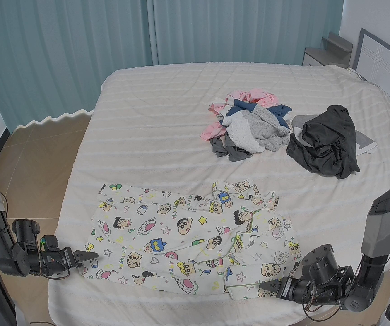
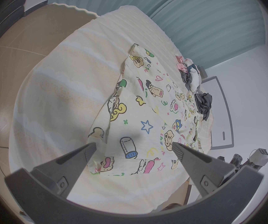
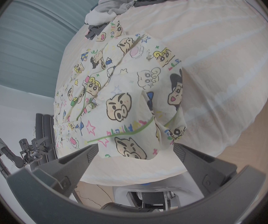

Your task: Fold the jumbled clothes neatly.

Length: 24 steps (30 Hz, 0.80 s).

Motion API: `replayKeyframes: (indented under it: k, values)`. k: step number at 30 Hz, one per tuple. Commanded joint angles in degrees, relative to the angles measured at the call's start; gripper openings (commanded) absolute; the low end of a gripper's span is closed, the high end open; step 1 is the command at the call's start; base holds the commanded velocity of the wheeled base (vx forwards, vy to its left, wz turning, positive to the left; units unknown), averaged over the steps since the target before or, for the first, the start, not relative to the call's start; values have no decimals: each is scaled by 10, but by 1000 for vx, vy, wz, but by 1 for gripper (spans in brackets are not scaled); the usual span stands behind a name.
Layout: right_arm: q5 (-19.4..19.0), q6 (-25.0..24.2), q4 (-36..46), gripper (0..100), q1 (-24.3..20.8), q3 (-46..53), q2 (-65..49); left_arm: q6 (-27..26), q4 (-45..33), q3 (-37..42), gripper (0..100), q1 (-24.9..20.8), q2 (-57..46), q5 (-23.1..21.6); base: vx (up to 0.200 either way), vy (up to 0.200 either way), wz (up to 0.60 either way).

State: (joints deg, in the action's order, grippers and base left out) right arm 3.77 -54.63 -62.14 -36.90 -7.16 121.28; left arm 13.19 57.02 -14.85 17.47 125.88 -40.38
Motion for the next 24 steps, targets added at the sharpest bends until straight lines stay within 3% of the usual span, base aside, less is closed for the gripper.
replayKeyframes:
  k: [1, 7, 13, 16, 21, 24]
  values:
    - [0, 0, -30, 100, 12, 28, -21, 2, 0, 1, 100, 1, 1, -1, 0, 0, 0]
    - [-1, 5, -111, 100, 51, 72, -66, 32, 30, -2, 100, 8, -13, -1, 0, 0, 0]
    - [-1, 21, -156, 100, 87, 72, -63, 193, 102, -6, 100, 5, -73, -1, 0, 0, 0]
    - [-1, 20, -156, 100, 83, 72, -63, 235, 122, -5, 100, 5, -82, -2, 0, 0, 0]
    - [0, 18, -156, 100, 82, 72, -60, 240, 146, 2, 100, 6, -78, -5, 0, 0, 0]
    - [2, 21, -156, 100, 82, 72, -61, 239, 150, 3, 100, 5, -77, -4, 200, 0, 0]
